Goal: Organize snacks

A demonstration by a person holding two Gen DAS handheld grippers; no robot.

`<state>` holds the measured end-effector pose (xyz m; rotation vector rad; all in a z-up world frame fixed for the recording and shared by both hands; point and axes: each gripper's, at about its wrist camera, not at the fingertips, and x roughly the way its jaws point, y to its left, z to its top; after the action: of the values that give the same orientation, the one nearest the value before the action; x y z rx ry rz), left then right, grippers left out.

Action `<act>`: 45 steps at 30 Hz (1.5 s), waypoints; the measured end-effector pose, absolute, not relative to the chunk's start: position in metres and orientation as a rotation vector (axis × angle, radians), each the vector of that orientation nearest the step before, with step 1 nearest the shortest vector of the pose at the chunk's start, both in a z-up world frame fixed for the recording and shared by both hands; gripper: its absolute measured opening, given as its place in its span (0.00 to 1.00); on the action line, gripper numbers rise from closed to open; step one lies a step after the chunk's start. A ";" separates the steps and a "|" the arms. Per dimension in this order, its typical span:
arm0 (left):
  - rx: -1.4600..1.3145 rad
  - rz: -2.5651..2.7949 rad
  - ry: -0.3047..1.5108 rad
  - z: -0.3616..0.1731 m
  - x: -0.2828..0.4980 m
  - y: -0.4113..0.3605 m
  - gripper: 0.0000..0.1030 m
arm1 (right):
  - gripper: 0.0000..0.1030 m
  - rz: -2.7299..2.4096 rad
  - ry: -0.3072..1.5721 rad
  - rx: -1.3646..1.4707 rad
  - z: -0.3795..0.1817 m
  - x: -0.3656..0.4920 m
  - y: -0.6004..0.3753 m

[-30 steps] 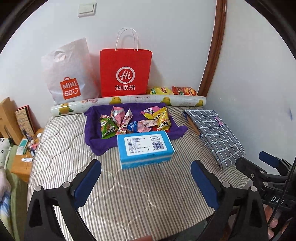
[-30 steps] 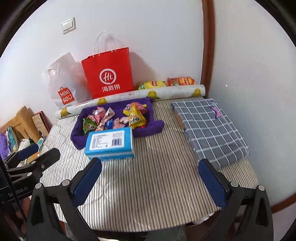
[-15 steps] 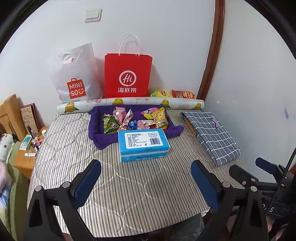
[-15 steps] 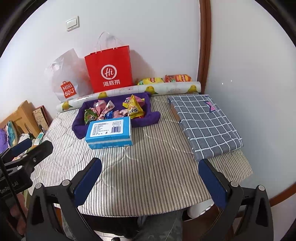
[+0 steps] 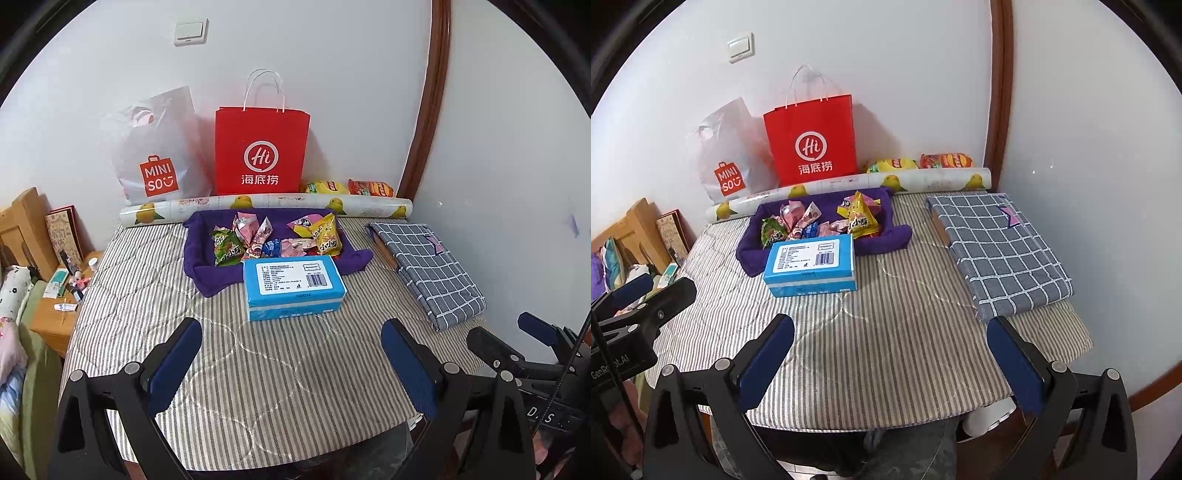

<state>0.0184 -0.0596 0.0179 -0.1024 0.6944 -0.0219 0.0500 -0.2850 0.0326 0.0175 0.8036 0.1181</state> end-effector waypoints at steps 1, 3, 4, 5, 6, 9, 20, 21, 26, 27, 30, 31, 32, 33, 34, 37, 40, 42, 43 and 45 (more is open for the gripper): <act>-0.103 -0.021 0.695 0.018 0.018 -0.059 0.95 | 1.00 0.117 0.803 0.018 0.033 0.050 -0.285; -0.104 -0.022 0.695 0.017 0.018 -0.059 0.95 | 1.00 0.115 0.800 0.019 0.033 0.050 -0.286; -0.103 -0.023 0.696 0.017 0.018 -0.060 0.95 | 1.00 0.114 0.799 0.019 0.033 0.050 -0.286; -0.102 -0.024 0.696 0.017 0.018 -0.060 0.95 | 1.00 0.114 0.799 0.020 0.033 0.050 -0.287; -0.101 -0.024 0.696 0.017 0.018 -0.060 0.95 | 1.00 0.114 0.799 0.020 0.033 0.050 -0.287; -0.102 -0.027 0.696 0.017 0.018 -0.060 0.95 | 1.00 0.114 0.799 0.022 0.033 0.050 -0.288; -0.101 -0.025 0.696 0.017 0.018 -0.060 0.95 | 1.00 0.109 0.793 0.020 0.035 0.048 -0.289; -0.103 -0.026 0.695 0.017 0.018 -0.060 0.95 | 1.00 0.109 0.792 0.019 0.035 0.048 -0.288; -0.101 -0.028 0.695 0.018 0.017 -0.059 0.95 | 1.00 0.109 0.789 0.016 0.036 0.048 -0.288; -0.101 -0.027 0.695 0.018 0.017 -0.059 0.95 | 1.00 0.109 0.789 0.016 0.036 0.048 -0.288; -0.104 -0.027 0.696 0.018 0.017 -0.058 0.95 | 1.00 0.109 0.787 0.017 0.037 0.048 -0.288; -0.105 -0.027 0.698 0.018 0.017 -0.058 0.95 | 1.00 0.109 0.787 0.017 0.037 0.048 -0.288; -0.105 -0.027 0.699 0.018 0.017 -0.058 0.95 | 1.00 0.109 0.787 0.017 0.037 0.048 -0.288; -0.104 -0.028 0.699 0.018 0.017 -0.058 0.95 | 1.00 0.109 0.786 0.017 0.037 0.048 -0.288; -0.104 -0.028 0.699 0.018 0.017 -0.059 0.95 | 1.00 0.109 0.787 0.017 0.037 0.048 -0.288; -0.103 -0.029 0.698 0.018 0.017 -0.059 0.95 | 1.00 0.110 0.787 0.015 0.037 0.047 -0.288; -0.105 -0.029 0.698 0.018 0.016 -0.059 0.95 | 1.00 0.111 0.787 0.015 0.037 0.047 -0.287; -0.104 -0.030 0.697 0.018 0.016 -0.059 0.95 | 1.00 0.110 0.785 0.012 0.038 0.047 -0.287; -0.103 -0.031 0.697 0.018 0.016 -0.060 0.95 | 1.00 0.110 0.785 0.011 0.038 0.047 -0.286; -0.103 -0.031 0.697 0.018 0.015 -0.060 0.95 | 1.00 0.112 0.785 0.011 0.038 0.046 -0.286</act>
<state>0.0154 -0.0602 0.0180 -0.1030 0.6967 -0.0313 0.0463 -0.2857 0.0378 0.0109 0.7854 0.1118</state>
